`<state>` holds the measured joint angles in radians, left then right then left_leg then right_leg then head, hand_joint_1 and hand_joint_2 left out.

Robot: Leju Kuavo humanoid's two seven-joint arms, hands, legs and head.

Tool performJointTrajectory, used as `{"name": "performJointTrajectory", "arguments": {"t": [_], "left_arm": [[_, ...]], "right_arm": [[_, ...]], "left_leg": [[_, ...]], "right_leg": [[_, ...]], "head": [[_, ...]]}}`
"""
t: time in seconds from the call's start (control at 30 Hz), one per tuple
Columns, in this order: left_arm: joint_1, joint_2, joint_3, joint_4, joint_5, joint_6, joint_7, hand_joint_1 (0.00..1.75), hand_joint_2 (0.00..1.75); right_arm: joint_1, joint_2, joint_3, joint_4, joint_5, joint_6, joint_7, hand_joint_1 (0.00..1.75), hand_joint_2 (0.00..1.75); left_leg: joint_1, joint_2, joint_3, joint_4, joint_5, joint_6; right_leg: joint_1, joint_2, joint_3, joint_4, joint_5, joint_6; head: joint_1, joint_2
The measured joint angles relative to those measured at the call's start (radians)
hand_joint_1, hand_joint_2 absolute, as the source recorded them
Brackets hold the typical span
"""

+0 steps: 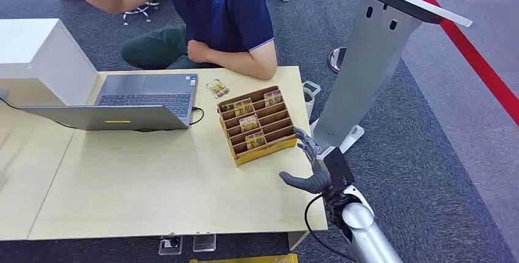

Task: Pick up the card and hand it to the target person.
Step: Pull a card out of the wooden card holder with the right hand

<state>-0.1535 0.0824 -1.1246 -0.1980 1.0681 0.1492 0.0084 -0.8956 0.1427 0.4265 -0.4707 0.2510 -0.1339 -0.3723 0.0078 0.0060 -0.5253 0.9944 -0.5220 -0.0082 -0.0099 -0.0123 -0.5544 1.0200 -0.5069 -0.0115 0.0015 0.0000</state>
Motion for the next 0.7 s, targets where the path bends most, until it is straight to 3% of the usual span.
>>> {"name": "performJointTrajectory", "arguments": {"t": [0.7], "left_arm": [[0.001,0.002,0.000,0.000,0.002,0.000,-0.002,0.00,1.75]], "right_arm": [[0.018,-0.014,-0.011,-0.014,-0.038,0.037,-0.026,0.00,1.75]], "left_leg": [[0.000,0.000,0.000,0.000,0.000,0.000]], "right_leg": [[0.000,0.000,0.000,0.000,0.000,0.000]], "head": [[0.000,0.000]]}}
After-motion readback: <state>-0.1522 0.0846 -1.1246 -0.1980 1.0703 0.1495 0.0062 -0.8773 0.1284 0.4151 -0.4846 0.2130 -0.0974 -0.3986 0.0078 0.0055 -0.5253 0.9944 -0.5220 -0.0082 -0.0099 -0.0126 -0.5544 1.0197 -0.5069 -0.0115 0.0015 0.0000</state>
